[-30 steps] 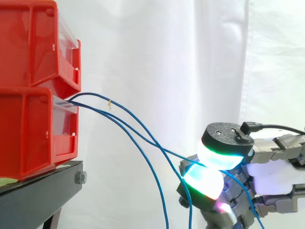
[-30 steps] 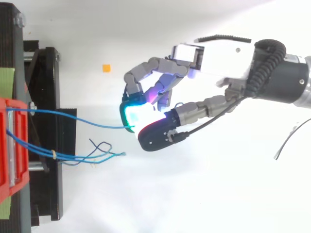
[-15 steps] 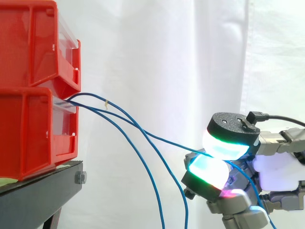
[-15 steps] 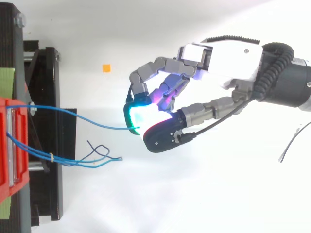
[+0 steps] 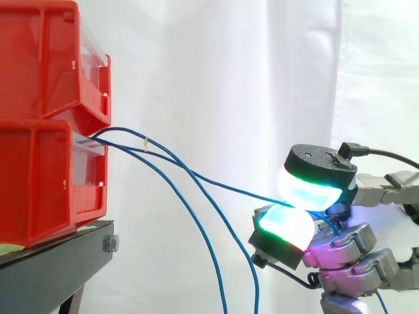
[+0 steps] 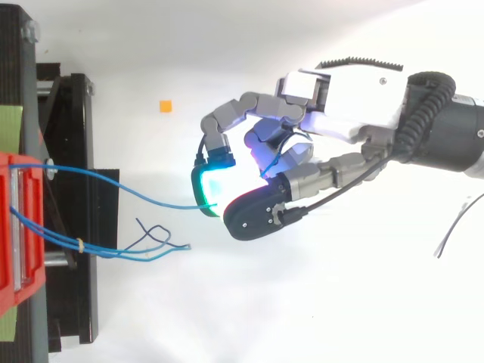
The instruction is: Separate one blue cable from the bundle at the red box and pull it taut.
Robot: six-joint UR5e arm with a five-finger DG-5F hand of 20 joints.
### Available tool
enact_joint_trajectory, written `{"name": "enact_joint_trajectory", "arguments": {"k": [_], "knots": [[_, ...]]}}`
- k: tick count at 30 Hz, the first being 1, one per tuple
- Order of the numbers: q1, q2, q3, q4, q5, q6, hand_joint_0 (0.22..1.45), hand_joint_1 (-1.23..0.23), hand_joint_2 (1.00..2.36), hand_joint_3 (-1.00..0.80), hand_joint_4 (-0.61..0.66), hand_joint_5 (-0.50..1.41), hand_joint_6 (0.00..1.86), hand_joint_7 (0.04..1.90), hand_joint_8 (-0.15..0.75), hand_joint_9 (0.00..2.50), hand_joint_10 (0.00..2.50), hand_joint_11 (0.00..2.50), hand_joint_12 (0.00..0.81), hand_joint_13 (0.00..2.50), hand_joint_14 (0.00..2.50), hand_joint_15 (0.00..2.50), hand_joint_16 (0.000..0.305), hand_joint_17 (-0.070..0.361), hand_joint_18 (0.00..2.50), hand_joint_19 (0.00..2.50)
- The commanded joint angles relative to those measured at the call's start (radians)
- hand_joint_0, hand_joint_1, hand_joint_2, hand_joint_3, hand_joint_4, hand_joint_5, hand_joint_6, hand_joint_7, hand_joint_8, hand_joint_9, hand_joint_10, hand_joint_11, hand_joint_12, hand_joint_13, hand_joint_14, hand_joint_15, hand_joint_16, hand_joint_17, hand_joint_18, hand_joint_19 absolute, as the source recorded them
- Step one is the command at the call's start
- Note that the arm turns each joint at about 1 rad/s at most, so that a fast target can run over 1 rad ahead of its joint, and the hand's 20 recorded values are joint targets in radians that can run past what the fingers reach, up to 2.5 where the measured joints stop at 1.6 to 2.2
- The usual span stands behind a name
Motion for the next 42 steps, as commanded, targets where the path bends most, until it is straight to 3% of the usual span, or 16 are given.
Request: {"name": "enact_joint_trajectory", "arguments": {"k": [1,5,8,13,18,27,42], "knots": [[0.003,-0.001,0.0,-0.001,0.007,-0.001,0.6,-0.69,1.03,-0.06,0.01,-0.18,0.85,1.33,0.3,0.74,1.95,1.73,0.341,0.92,1.46,1.78,0.043,0.097,1.09,1.14],[0.004,0.001,0.0,0.002,0.007,-0.006,0.6,-0.69,1.03,-0.05,0.01,-0.18,0.85,1.33,0.299,0.75,1.96,1.74,0.343,0.9,1.61,1.79,0.042,0.094,1.14,1.25],[0.006,0.001,0.0,0.0,0.006,-0.02,0.6,-0.69,1.03,-0.06,0.02,-0.18,0.85,1.33,0.296,0.75,1.97,1.78,0.346,0.85,1.89,1.8,0.036,0.081,1.26,1.52],[0.006,0.001,0.0,-0.003,0.006,-0.032,0.61,-0.69,1.03,-0.06,0.02,-0.18,0.85,1.32,0.293,0.73,2.19,1.81,0.368,0.75,2.48,1.79,0.033,0.074,1.42,1.9],[0.006,0.001,0.0,-0.003,0.006,-0.046,0.61,-0.7,1.03,-0.06,0.02,-0.18,0.85,1.32,0.295,0.69,2.42,1.89,0.381,0.73,2.5,1.86,0.034,0.076,1.47,2.03],[0.006,0.001,0.0,-0.003,0.006,-0.046,0.61,-0.69,1.04,-0.04,0.04,-0.18,0.85,1.32,0.3,0.69,2.5,1.93,0.386,0.75,2.5,1.91,0.037,0.082,1.58,2.27],[0.006,0.001,0.0,-0.003,0.006,-0.046,0.64,-0.75,1.04,-0.02,0.02,-0.19,0.87,1.35,0.304,0.63,2.5,2.0,0.395,0.75,2.5,1.95,0.037,0.083,1.59,2.22]]}}
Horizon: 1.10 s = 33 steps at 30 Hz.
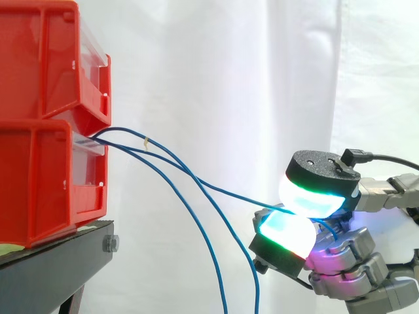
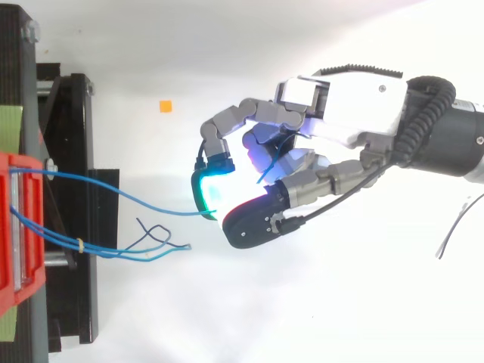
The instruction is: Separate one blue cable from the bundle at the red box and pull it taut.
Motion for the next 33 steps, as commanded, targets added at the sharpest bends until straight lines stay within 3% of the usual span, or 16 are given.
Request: {"name": "enact_joint_trajectory", "arguments": {"k": [1,33], "knots": [[0.0,0.0,0.0,0.0,0.0,0.0,0.64,-0.75,1.04,-0.02,0.02,-0.19,0.88,1.34,0.31,0.63,2.5,1.99,0.397,0.75,2.5,1.94,0.036,0.081,1.59,2.22],[0.0,0.0,0.0,0.0,0.0,0.0,0.63,-0.71,1.04,-0.04,0.04,-0.19,0.88,1.3,0.31,0.61,2.5,1.99,0.383,0.74,2.5,1.89,0.036,0.082,1.54,2.11]]}}
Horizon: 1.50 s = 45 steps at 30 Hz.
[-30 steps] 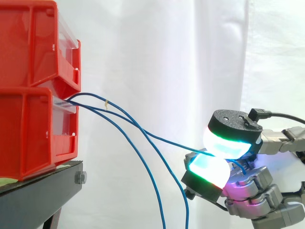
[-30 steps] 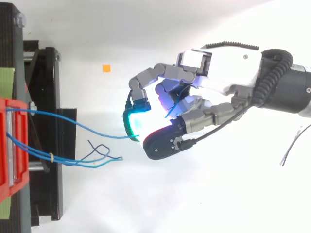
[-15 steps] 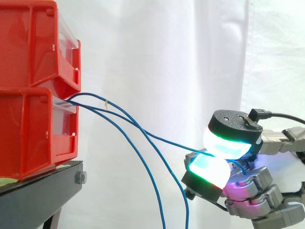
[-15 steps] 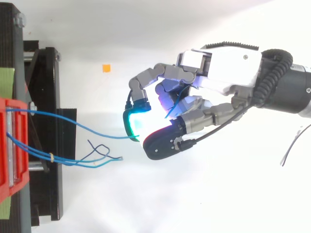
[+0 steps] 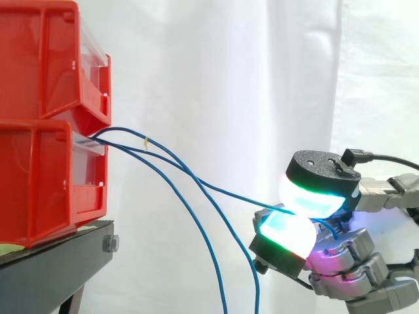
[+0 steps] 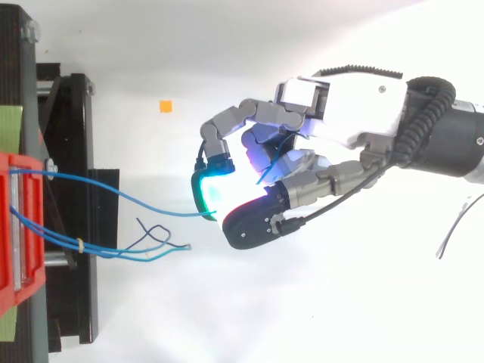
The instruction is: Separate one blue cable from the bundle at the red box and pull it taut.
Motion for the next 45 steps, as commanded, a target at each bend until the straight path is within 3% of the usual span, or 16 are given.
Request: {"name": "enact_joint_trajectory", "arguments": {"k": [1,45], "knots": [[0.001,0.0,0.0,0.0,0.0,0.0,0.63,-0.71,1.04,-0.04,0.03,-0.19,0.88,1.3,0.308,0.61,2.5,1.96,0.383,0.74,2.5,1.89,0.036,0.082,1.54,2.11],[-0.001,-0.001,0.0,0.0,0.0,0.0,0.63,-0.7,1.04,-0.04,0.04,-0.19,0.88,1.31,0.311,0.62,2.5,1.97,0.383,0.74,2.5,1.89,0.036,0.081,1.53,2.08]]}}
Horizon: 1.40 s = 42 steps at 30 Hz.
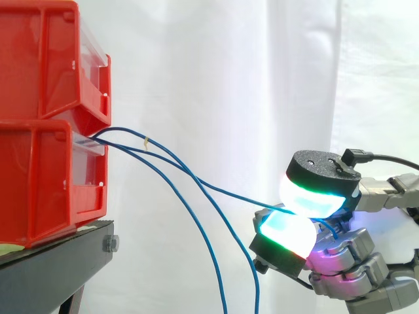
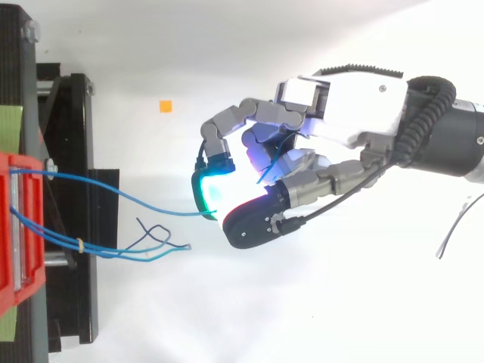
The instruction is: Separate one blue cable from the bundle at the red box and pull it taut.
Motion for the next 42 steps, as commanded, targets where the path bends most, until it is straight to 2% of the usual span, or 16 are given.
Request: {"name": "enact_joint_trajectory", "arguments": {"k": [1,42], "knots": [[0.001,0.0,0.0,0.0,0.0,0.0,0.63,-0.7,1.04,-0.04,0.04,-0.19,0.88,1.31,0.311,0.62,2.5,1.97,0.383,0.74,2.5,1.89,0.036,0.081,1.52,2.08],[0.001,0.0,0.0,0.0,0.0,0.0,0.63,-0.7,1.04,-0.04,0.04,-0.19,0.88,1.32,0.307,0.62,2.5,1.98,0.384,0.74,2.5,1.9,0.036,0.082,1.52,2.07]]}}
